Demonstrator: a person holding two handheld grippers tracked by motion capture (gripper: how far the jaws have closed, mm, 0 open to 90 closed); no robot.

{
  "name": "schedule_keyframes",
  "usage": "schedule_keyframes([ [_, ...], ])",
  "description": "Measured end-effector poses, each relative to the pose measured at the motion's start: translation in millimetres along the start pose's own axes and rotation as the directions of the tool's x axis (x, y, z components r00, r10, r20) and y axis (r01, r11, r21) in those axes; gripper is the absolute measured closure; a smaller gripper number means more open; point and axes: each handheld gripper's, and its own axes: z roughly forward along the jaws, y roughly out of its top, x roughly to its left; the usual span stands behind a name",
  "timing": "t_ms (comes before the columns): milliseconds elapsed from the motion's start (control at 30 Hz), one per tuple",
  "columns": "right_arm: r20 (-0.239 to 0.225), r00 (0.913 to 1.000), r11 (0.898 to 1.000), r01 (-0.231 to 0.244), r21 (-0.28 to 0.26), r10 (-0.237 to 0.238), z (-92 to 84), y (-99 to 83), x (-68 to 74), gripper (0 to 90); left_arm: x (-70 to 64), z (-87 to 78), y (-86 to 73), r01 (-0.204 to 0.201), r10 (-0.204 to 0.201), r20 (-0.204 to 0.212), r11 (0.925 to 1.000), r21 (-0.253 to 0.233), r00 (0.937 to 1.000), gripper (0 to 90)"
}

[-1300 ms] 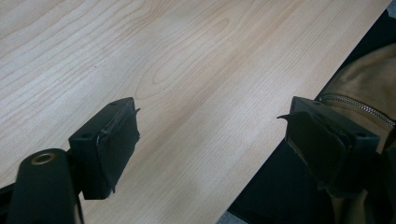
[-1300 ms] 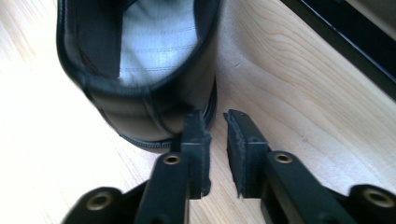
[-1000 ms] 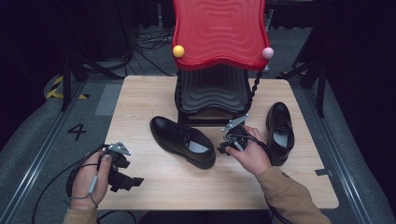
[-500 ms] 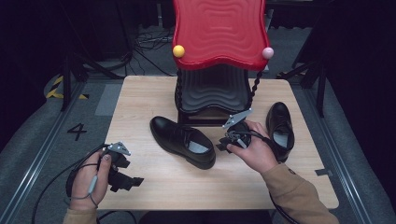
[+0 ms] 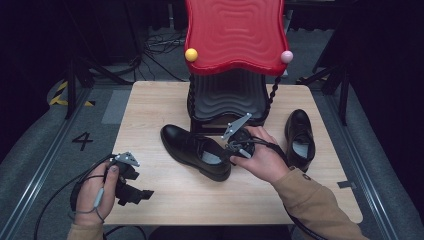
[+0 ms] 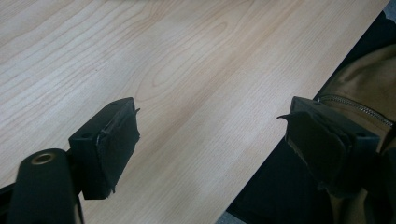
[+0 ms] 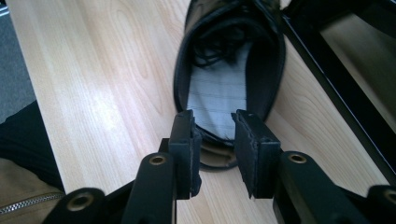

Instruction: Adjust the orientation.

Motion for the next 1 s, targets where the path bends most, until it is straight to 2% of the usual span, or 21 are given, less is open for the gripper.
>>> schedule_keyframes([
  [267,-0.048,0.9986,0.998,0.023,0.065,-0.020,18.8,10.6,3.9,65.2,0.5,0.7,-0.1,-0.003,0.003,0.005,1.0000,-0.001,1.0000,17.8],
  [433,-0.073,0.9964,0.994,0.050,0.099,-0.043,36.1,13.3,1.8,65.6,1.5,0.1,-1.0,0.003,-0.003,0.004,1.0000,-0.002,1.0000,17.8],
  [600,-0.090,0.9951,0.988,0.055,0.142,-0.042,52.3,13.1,1.0,65.9,1.8,0.0,-1.3,0.004,-0.004,0.007,1.0000,-0.005,1.0000,17.8],
  [767,-0.132,0.9890,0.983,0.088,0.164,-0.066,65.6,12.0,0.7,66.1,3.6,0.2,-2.3,0.007,-0.007,0.005,1.0000,-0.002,1.0000,18.0],
  [900,-0.135,0.9875,0.978,0.105,0.181,-0.081,73.8,10.5,0.2,71.5,4.2,-1.2,-3.1,0.009,-0.009,0.004,0.9999,-0.009,1.0000,18.0],
  [1000,-0.160,0.9830,0.976,0.119,0.184,-0.090,73.8,11.9,-0.3,79.1,3.9,-1.2,-3.0,0.009,-0.009,0.006,0.9999,-0.010,0.9999,17.9],
])
